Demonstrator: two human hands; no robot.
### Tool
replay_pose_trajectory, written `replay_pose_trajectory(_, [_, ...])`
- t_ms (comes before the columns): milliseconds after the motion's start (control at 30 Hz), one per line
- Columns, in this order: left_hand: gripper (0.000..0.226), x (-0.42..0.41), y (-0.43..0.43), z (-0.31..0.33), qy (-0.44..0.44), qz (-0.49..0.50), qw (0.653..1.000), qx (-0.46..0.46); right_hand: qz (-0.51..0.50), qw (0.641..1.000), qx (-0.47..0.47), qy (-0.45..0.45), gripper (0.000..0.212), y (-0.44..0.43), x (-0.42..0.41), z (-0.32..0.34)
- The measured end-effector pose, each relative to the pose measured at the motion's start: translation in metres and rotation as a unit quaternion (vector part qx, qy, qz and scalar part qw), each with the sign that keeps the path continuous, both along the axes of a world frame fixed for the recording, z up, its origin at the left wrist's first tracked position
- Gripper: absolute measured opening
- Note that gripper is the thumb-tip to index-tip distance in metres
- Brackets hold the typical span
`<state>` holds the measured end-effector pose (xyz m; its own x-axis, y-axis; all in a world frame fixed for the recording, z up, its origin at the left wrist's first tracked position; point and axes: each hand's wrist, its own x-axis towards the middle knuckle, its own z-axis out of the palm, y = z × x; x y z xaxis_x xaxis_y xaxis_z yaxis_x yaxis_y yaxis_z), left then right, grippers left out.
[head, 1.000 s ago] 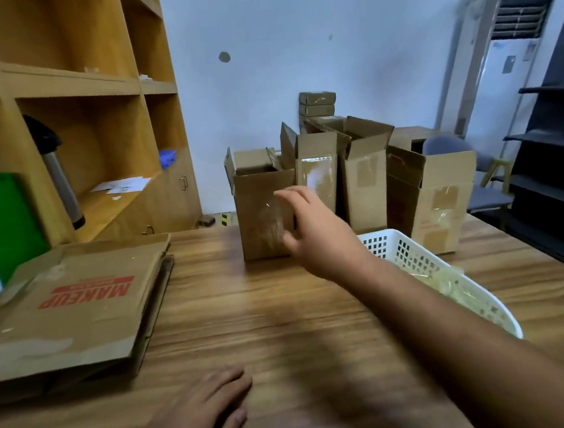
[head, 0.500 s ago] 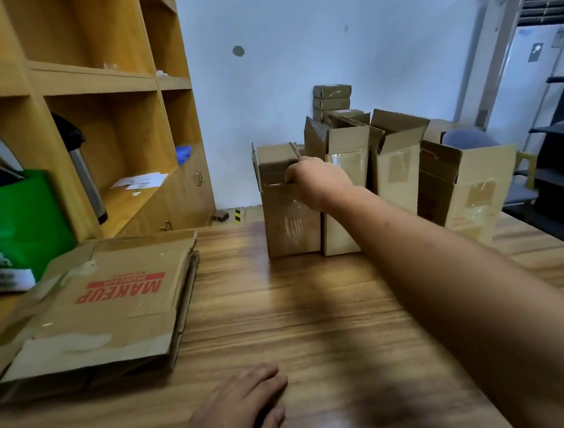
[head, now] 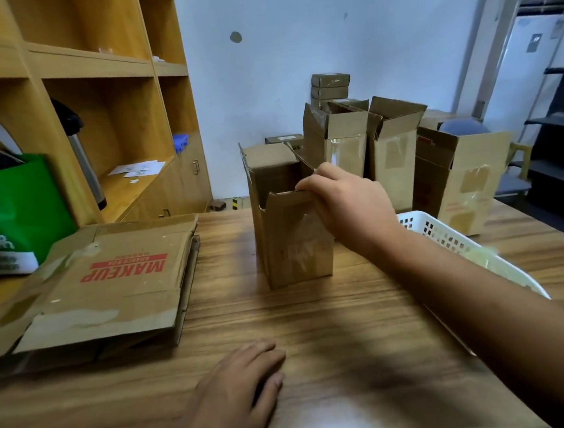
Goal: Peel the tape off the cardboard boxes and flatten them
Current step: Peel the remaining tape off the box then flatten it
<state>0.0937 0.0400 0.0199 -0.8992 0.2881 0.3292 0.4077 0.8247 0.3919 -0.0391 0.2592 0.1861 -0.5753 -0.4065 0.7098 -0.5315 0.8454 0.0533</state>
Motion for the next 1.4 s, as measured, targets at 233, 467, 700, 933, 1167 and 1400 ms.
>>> replay_pose_trajectory(233, [0.061,0.004,0.000,0.002,0.032,0.024,0.999,0.007,0.046,0.998,-0.047,0.002,0.026,0.034,0.071,-0.010])
replay_pose_trajectory(467, [0.063,0.009,0.000,0.003,0.014,0.050,0.999,0.006,0.093,0.993,-0.068,0.006,0.026,0.052,0.129,-0.011])
replay_pose_trajectory(700, [0.062,0.012,0.001,0.009,0.005,0.067,0.998,0.008,0.121,0.983,-0.136,0.017,0.035,0.060,0.155,-0.028])
replay_pose_trajectory(933, [0.052,0.012,0.002,0.013,-0.004,0.066,0.998,-0.002,0.061,0.935,-0.348,-0.031,0.075,0.050,0.152,-0.076])
replay_pose_trajectory(1167, [0.054,0.011,0.001,0.010,-0.007,0.035,0.999,-0.013,0.065,0.874,-0.446,-0.183,0.135,0.010,0.136,-0.104])
replay_pose_trajectory(1400, [0.054,0.008,0.002,0.007,-0.004,0.028,0.999,-0.026,-0.022,0.892,-0.428,-0.142,0.146,-0.028,0.123,-0.109])
